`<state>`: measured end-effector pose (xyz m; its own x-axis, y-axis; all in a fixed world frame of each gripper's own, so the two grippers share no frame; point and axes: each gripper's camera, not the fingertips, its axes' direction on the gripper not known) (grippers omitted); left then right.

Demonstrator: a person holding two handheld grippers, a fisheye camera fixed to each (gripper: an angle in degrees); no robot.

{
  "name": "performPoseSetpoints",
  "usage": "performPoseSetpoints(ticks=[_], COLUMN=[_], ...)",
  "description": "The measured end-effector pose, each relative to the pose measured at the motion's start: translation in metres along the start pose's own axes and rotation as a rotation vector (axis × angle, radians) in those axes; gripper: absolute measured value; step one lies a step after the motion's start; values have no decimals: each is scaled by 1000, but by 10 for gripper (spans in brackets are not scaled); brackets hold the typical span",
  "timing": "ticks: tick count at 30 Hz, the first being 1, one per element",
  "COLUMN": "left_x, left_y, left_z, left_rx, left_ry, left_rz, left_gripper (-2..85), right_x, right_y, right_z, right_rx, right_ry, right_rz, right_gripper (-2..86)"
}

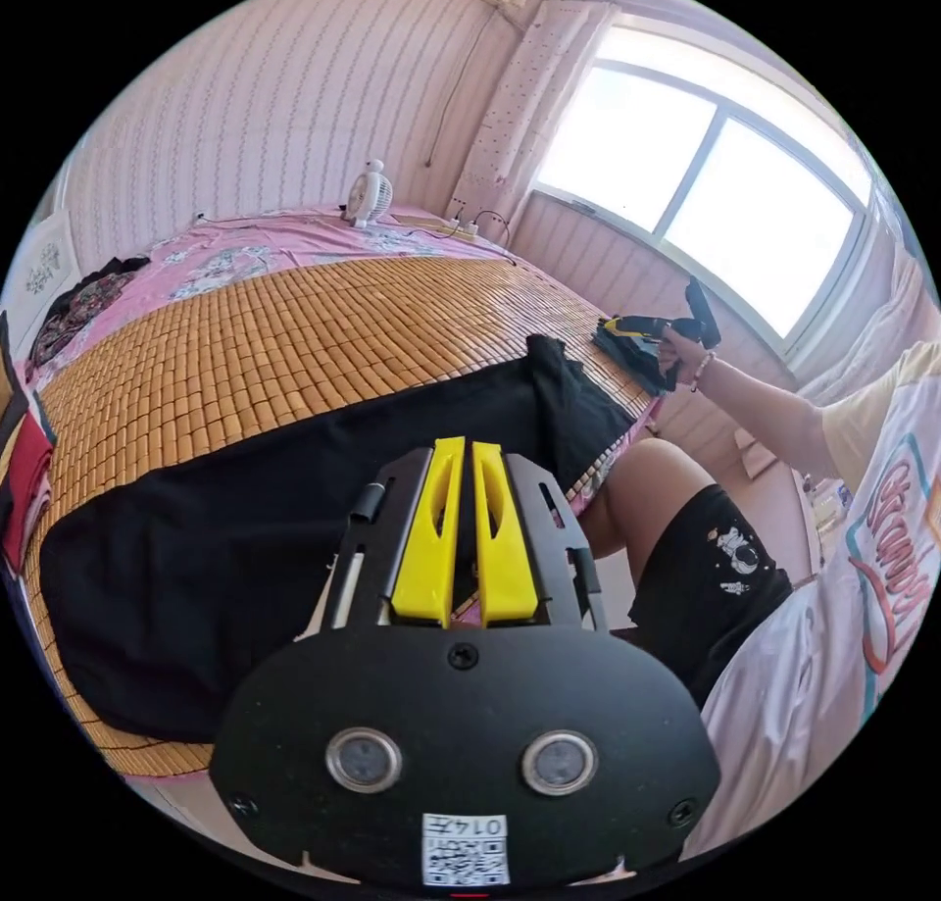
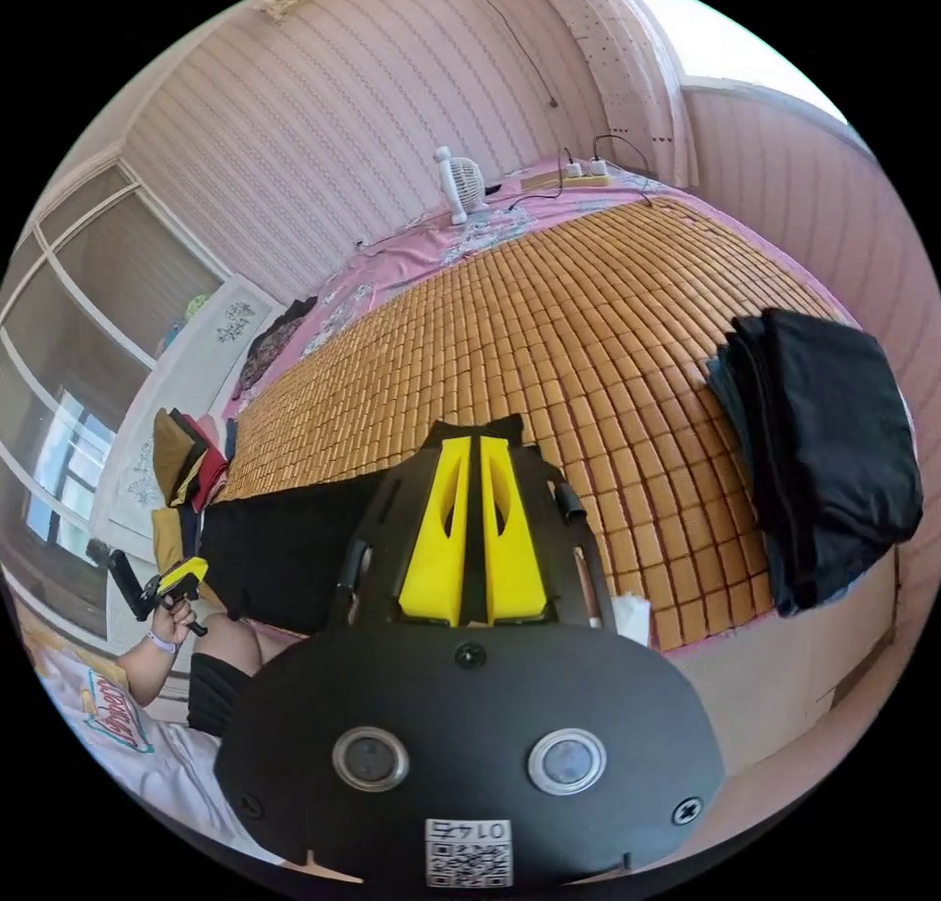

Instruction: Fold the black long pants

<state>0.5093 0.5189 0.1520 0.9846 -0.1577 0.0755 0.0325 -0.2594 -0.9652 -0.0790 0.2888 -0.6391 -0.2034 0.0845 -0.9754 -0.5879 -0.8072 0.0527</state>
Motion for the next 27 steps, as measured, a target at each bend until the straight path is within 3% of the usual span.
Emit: performPoseSetpoints(ticks=[4, 12, 17, 23, 27], left_x=[21, 52, 63, 76, 92], left_y=[-6, -21, -16, -18, -24], left_z=[40, 130, 158, 165, 158], left_rx=[-54, -249, -303, -292, -246], left_ry=[72, 66, 8, 11, 68], left_rz=[-2, 5, 7, 19, 68], left_gripper=[16, 52, 51, 50, 52], right_x=[27, -25, -24, -15, 1], right_y=[39, 16, 7, 34, 88], right_z=[14, 80, 122, 69, -1], right_rx=[-67, -122, -192, -66, 24], right_ry=[-7, 11, 76, -85, -47], right_rz=[89, -50, 36, -7, 11], right_gripper=[51, 90, 58, 15, 12])
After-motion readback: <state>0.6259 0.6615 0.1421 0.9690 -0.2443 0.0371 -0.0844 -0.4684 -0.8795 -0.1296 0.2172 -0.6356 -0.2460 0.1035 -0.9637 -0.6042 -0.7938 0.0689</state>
